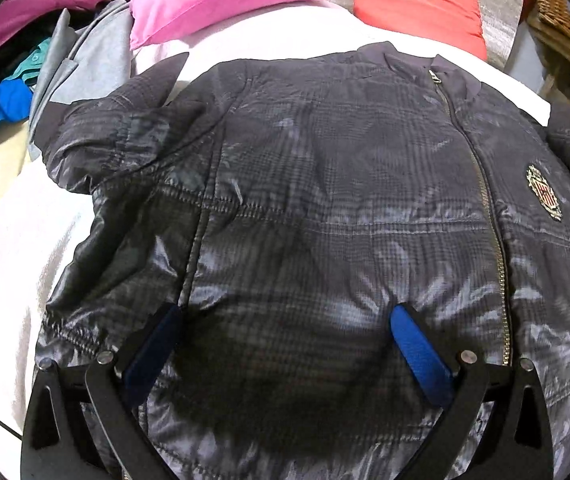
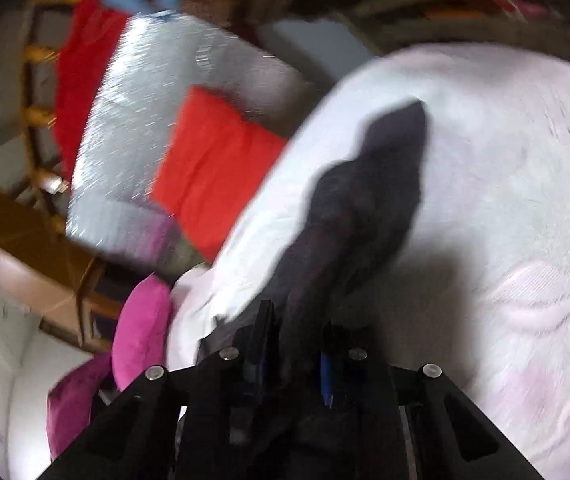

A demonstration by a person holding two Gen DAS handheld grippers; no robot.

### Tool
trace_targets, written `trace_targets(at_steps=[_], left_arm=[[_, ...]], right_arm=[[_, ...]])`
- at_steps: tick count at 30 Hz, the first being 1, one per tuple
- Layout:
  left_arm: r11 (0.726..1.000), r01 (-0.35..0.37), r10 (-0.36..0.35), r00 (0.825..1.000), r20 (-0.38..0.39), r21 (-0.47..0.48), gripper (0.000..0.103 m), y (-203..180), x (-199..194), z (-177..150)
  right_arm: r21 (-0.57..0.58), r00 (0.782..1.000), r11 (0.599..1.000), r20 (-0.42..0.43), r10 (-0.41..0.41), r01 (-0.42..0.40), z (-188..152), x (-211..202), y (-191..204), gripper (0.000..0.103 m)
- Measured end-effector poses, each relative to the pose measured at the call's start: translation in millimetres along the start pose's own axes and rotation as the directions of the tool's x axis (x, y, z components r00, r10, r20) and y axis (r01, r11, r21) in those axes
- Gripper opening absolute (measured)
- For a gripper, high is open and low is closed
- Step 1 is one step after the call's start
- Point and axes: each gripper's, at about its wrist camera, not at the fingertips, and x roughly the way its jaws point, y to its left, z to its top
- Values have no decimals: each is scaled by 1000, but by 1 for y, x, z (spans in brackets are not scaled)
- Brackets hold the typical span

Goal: Fold large clothes
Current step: 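Fold the held sleeve across the jacket body with the right gripper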

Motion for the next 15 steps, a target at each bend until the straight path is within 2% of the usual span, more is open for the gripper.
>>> trace_targets(at_steps=[4,7,10,13,15], left_arm=[[999,33,-33,999,-19,-35,103,16,-11,10],[993,11,-4,998,59,-119,103,38,-30,19],[981,9,14,993,116,-195,103,61,-46,22],[965,20,18,990,140,-262,103,81,-48,20],[960,27,15,989,147,-279,103,84,-44,19]], right_arm=[[-110,998,992,-33,56,-59,-37,-20,57,21],[-177,994,980,-83,75,-88,-84,-24,94,21],[-202,988,974,-136,79,-106,-130,-19,110,22],[-202,982,977,-186,33,-71,-176,-4,108,25],[-140,964,989,-265,-1,-38,-199,13,94,45]])
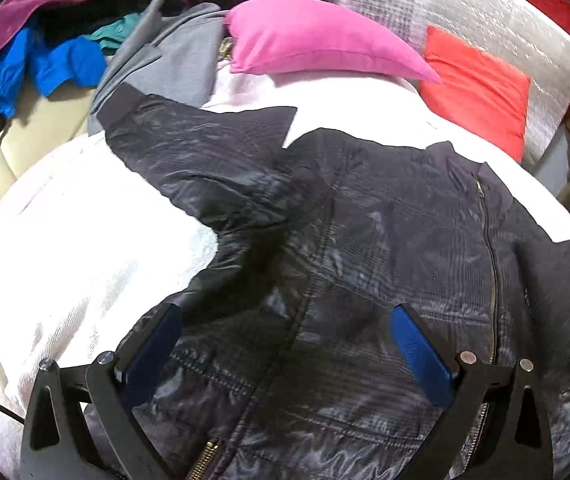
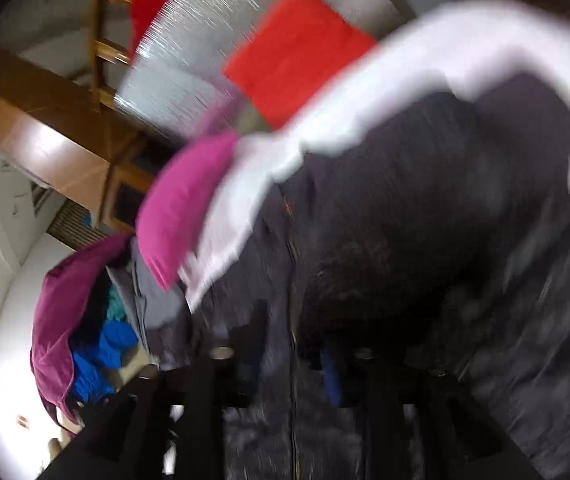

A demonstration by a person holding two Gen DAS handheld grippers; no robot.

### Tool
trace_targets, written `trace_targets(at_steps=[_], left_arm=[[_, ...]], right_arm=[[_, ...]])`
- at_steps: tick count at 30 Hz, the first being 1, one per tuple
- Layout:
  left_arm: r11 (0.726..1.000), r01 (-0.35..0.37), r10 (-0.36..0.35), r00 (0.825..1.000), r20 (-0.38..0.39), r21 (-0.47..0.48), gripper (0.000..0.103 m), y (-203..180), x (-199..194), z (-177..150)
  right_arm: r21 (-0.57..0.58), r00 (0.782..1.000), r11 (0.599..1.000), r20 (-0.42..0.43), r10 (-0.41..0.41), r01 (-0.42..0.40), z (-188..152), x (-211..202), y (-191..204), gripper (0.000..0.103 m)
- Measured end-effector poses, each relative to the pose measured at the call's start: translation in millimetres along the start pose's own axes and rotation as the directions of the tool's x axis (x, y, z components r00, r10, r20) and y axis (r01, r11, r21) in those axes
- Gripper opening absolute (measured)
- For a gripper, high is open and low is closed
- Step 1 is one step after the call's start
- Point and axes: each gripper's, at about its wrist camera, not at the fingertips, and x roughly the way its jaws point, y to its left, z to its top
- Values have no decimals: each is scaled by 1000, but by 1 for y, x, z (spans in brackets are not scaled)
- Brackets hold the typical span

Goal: Fold large clothes
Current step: 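Fold the held sleeve across the jacket body with the right gripper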

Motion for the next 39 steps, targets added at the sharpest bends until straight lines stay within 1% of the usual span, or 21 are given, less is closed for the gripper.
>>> trace_targets(at_steps=[1,2,4,8,10,12,14,17,19,21,24,26,27,28,29,31,32,33,34,35,39], left_arm=[[1000,1,-1,1000,11,-2,103,2,-2,-1],[1000,0,0,1000,18,4,103,2,-3,-1],[999,-3,1,999,37,38,103,-4,1,-1],[994,7,-17,996,93,112,103,-21,-6,-2],[986,31,-50,992,116,162,103,-38,-16,-6],[978,58,-85,988,129,203,103,-49,-22,-11],[964,97,-132,983,129,247,103,-65,-30,-17],[947,105,-163,971,174,302,103,-89,-46,-25],[929,125,-196,964,178,350,103,-114,-55,-27],[908,148,-224,962,156,392,103,-139,-60,-27],[873,98,-184,973,136,477,103,-188,-58,-30],[829,91,-187,975,120,552,103,-220,-53,-36],[818,76,-178,976,125,571,103,-228,-51,-38],[802,45,-160,977,142,596,103,-239,-49,-41],[784,14,-145,976,161,620,103,-249,-46,-44],[756,-13,-130,977,169,654,94,-261,-39,-47],[746,-13,-129,978,164,665,73,-266,-37,-48],[735,-7,-132,979,153,678,44,-269,-35,-48],[722,8,-136,982,130,692,31,-273,-31,-48],[723,22,-136,984,112,691,19,-273,-29,-48],[757,54,-149,984,92,651,14,-265,-28,-40]], right_arm=[[45,999,999,-38,-12,13,-4,6,-9,71],[100,998,995,-60,1,5,-7,5,-19,77],[168,996,984,-50,71,-62,-11,-9,-30,77],[129,990,983,71,119,-127,-7,-71,-41,77],[157,981,980,170,95,-122,-2,-101,-54,77],[220,963,972,270,19,-81,6,-130,-82,77],[286,956,958,287,-62,-24,15,-138,-106,76],[312,960,948,244,-141,60,28,-126,-123,62],[299,975,951,178,-134,76,37,-108,-127,62],[284,979,951,127,-161,119,44,-99,-131,62],[275,984,953,86,-159,130,50,-88,-136,62],[267,984,952,59,-169,147,53,-84,-146,62],[266,984,951,42,-172,155,54,-81,-148,62],[273,987,951,22,-160,149,54,-78,-151,60],[287,990,949,10,-138,130,55,-75,-154,53],[314,994,943,-11,-112,110,56,-70,-161,51],[319,994,941,-18,-110,110,55,-68,-163,51],[318,994,942,-23,-111,113,55,-66,-162,51],[314,993,943,-26,-112,114,56,-65,-161,51],[311,993,943,-29,-112,115,56,-64,-159,51],[307,992,943,-37,-122,127,55,-57,-156,51]])
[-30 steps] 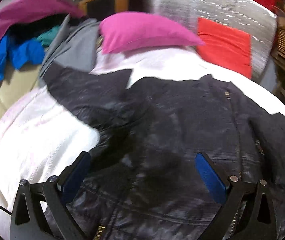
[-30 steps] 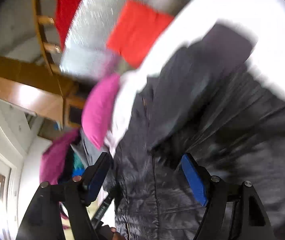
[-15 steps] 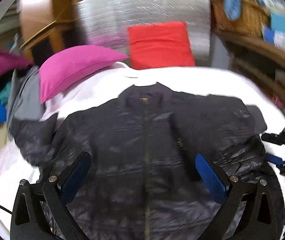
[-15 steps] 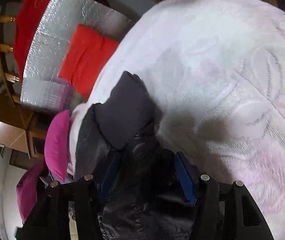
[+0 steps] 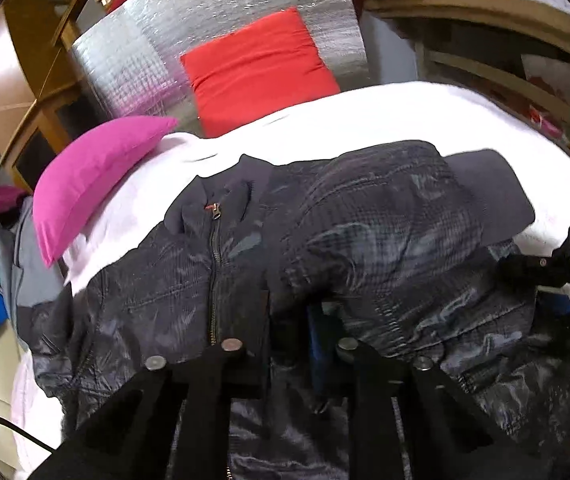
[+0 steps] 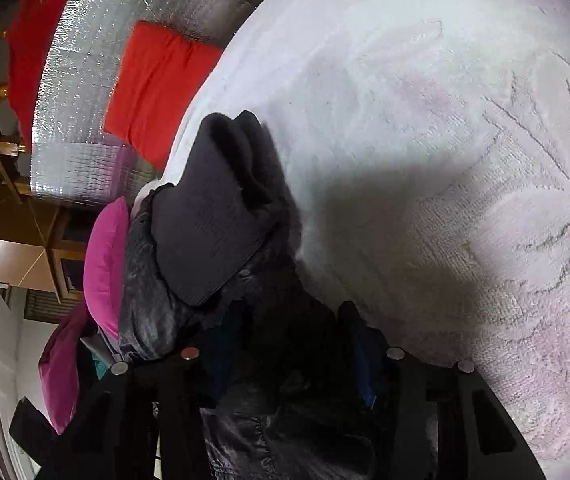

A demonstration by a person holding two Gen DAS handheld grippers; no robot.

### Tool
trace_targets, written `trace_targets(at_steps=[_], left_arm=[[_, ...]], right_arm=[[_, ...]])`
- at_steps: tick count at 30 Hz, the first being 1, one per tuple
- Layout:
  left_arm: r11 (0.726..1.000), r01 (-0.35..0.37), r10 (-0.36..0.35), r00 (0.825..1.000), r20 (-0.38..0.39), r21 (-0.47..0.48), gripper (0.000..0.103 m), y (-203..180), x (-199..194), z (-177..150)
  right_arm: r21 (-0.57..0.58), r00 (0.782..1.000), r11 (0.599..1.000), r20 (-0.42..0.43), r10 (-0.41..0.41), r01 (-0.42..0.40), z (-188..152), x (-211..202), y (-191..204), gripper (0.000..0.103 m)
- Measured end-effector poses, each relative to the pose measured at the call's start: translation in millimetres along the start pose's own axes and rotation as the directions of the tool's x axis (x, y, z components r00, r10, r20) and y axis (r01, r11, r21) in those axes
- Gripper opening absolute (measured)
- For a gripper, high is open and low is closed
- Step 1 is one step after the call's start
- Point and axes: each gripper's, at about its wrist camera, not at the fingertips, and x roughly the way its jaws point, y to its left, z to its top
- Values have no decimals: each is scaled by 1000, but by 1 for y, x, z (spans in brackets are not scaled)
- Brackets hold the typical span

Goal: Fold large clothes
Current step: 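Fold the held sleeve across the jacket body with the right gripper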

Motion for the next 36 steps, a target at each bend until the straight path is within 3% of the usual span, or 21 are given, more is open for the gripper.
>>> trace_targets(at_steps=[3,6,9,10,12,15,16,18,21,24,30,34,35,36], left_arm=[[995,58,-59,998,-6,-82,13,20,-4,-4],[958,155,-172,984,-53,-240,13,56,6,-19],[862,267,-339,935,-98,-431,18,94,30,-45],[807,308,-412,905,-107,-503,20,107,38,-59],[781,325,-443,890,-106,-534,38,115,38,-72],[824,311,-400,912,-97,-474,54,111,13,-77],[843,305,-378,922,-86,-443,56,108,2,-76],[888,277,-321,945,-64,-366,71,100,-20,-67],[940,218,-218,976,30,-261,77,87,-51,-47],[965,181,-170,983,72,-188,84,70,-60,-29],[984,174,-174,985,-6,-26,84,16,-27,-5],[986,168,-168,982,-81,-3,84,-1,6,-5],[985,171,-170,982,-86,3,76,-3,10,-7],[984,178,-177,980,-89,7,58,-4,13,-8]], right_arm=[[0,1000,1000,-1,-6,6,0,-3,-2,50],[3,1000,1000,1,-13,13,1,-1,-2,50],[4,1000,1000,5,-21,21,-1,-1,0,51],[4,1000,1000,6,-23,23,-1,-2,-1,51],[5,1000,1000,7,-30,30,-2,-2,2,51],[4,999,999,12,-40,40,-4,-4,1,51],[10,999,999,14,-40,40,-4,-4,1,51],[21,999,999,17,-36,36,-3,-3,0,51],[43,1000,999,13,-19,18,0,-3,-4,51],[57,1000,998,6,-5,5,2,-3,-7,51],[78,1000,997,-16,20,-19,7,-3,-16,51],[94,999,995,-34,41,-37,10,-3,-20,51],[95,998,995,-38,44,-41,12,-3,-20,51],[95,998,995,-39,46,-42,12,-3,-20,51]])
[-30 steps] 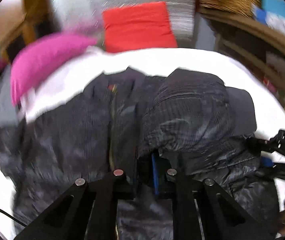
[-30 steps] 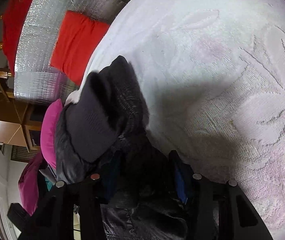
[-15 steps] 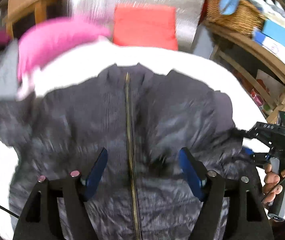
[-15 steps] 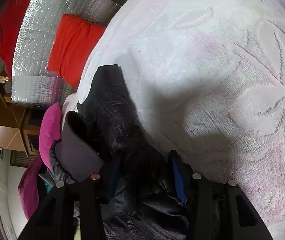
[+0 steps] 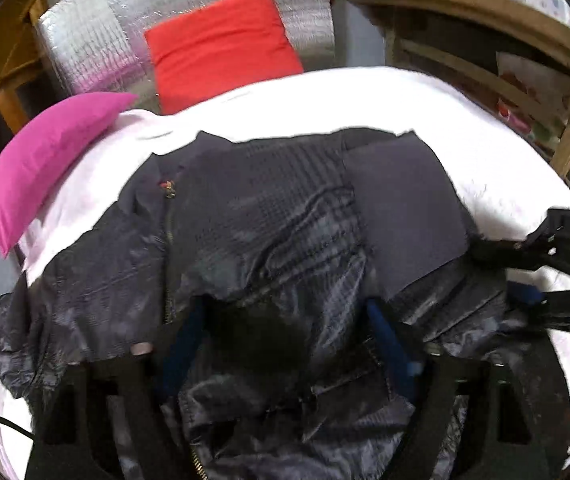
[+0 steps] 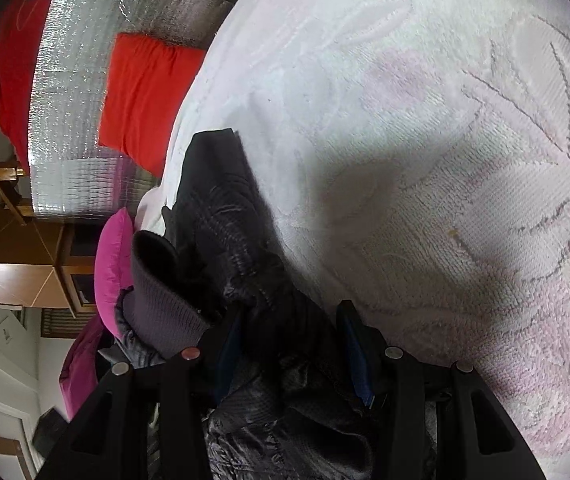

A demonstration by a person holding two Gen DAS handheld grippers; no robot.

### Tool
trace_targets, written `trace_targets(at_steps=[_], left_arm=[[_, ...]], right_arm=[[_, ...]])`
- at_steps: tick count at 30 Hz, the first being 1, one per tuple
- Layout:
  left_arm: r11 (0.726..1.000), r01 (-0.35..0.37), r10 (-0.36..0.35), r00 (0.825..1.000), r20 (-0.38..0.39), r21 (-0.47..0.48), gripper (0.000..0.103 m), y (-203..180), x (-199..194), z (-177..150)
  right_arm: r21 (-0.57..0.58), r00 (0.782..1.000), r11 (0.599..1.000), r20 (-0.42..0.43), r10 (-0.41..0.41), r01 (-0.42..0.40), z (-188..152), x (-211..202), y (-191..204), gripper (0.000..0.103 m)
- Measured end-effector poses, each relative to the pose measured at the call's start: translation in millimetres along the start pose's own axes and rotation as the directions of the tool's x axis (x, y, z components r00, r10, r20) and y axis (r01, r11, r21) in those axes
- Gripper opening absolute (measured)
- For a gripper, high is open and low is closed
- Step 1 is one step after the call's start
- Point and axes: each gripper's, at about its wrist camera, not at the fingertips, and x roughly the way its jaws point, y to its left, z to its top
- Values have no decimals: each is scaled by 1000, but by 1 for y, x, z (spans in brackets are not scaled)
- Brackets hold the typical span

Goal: Fold large clothes
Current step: 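Fold the held sleeve across the jacket body with the right gripper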

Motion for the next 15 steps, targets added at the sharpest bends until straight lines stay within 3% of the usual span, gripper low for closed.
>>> trace_targets(at_steps=[3,5,8,10,12,15], left_arm=[[998,52,-52,999,1,-26,20,9,5,-3],[992,103,-101,995,19,-71,12,19,5,0],[978,153,-147,988,52,-139,10,36,-5,2],[950,235,-222,971,83,-205,10,56,-17,2],[899,320,-294,947,130,-299,10,90,-29,-7],[824,382,-342,924,170,-418,11,132,-36,-25]], right_arm=[[1,1000,1000,-4,2,-2,0,1,0,51],[-1,1000,1000,-5,1,-1,0,0,0,51],[-2,1000,1000,-6,0,0,0,-1,0,51],[-1,1000,1000,-6,-1,1,-1,-1,0,51],[1,1000,1000,-4,-1,1,-1,-2,-1,51],[-8,1000,1000,3,-15,15,-3,-2,1,51]])
